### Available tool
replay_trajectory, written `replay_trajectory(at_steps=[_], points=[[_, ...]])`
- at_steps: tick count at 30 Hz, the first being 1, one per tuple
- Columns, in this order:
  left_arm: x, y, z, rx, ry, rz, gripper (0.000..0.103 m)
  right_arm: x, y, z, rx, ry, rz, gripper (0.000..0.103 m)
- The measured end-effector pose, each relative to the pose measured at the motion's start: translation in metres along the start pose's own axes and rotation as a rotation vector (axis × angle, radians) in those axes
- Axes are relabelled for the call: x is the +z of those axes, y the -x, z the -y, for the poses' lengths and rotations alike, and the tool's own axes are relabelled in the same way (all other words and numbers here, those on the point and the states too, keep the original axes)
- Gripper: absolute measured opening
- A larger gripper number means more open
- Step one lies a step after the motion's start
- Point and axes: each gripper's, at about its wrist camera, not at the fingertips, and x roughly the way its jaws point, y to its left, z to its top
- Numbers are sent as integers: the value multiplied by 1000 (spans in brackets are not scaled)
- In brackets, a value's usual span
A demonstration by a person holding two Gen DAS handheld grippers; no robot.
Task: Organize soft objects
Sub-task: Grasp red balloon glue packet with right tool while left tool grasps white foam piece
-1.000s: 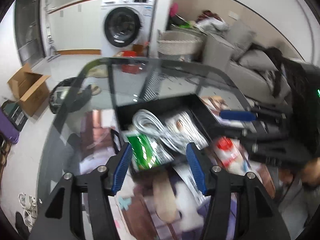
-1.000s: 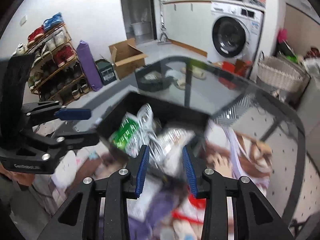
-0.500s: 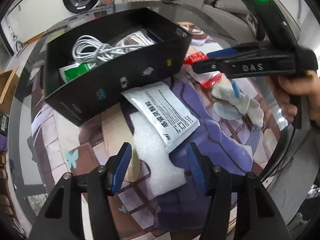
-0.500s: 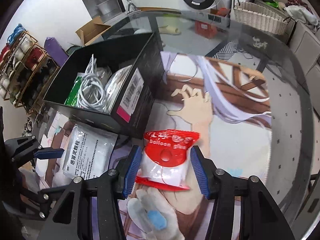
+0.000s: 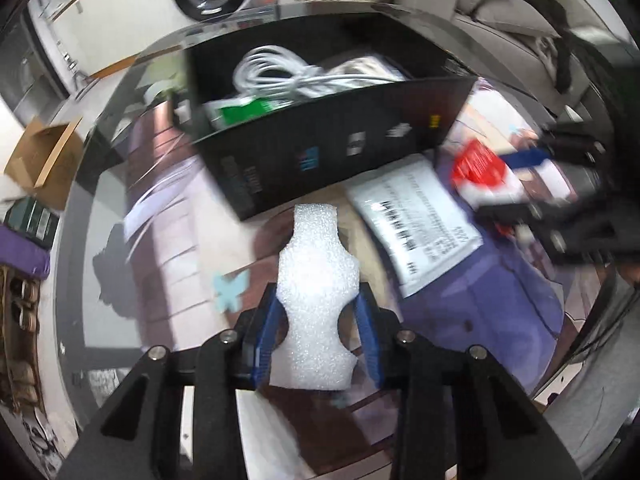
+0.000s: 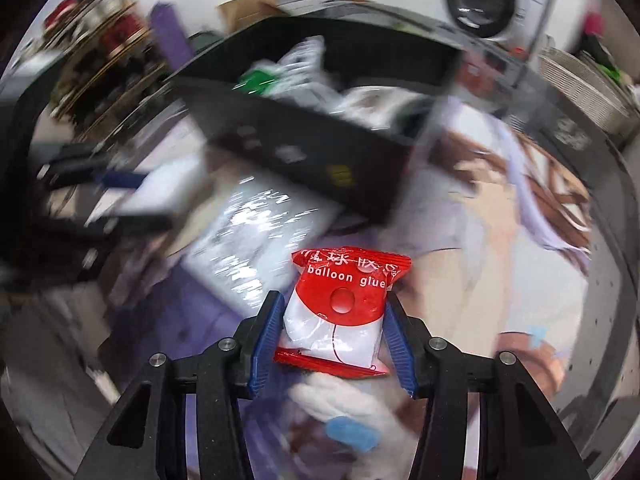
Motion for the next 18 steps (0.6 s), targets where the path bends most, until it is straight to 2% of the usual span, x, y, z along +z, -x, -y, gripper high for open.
replay_trajectory(at_steps=[4, 6, 7, 11, 13, 14, 16, 17, 18], points=[[2, -5, -7, 8, 24, -5, 39, 0, 2, -12, -47, 28, -5, 54], [3, -5, -7, 10, 17, -15, 58, 1, 2, -14, -32, 19, -15, 59], [3, -5, -4, 15, 7, -16, 59, 2, 1, -16, -30, 21, -17, 60], [4, -4, 9, 48, -31, -14, 59, -3, -4, -12, -58, 20, -29, 60], [4, -8, 7, 41, -18, -32, 60, -6, -7, -14, -53, 11, -21, 65], [6, -8, 7, 33, -10, -26, 60, -6, -7, -13, -51, 12, -18, 65], [5, -8, 3, 14, 3, -18, 52, -5, -8, -11, -48, 20, -10, 64], [4, -7, 1, 6, 9, -1, 35, -5, -7, -12, -45, 24, -6, 60], [1, -6, -1, 6, 8, 10, 35, -5, -7, -14, -38, 37, 1, 46]])
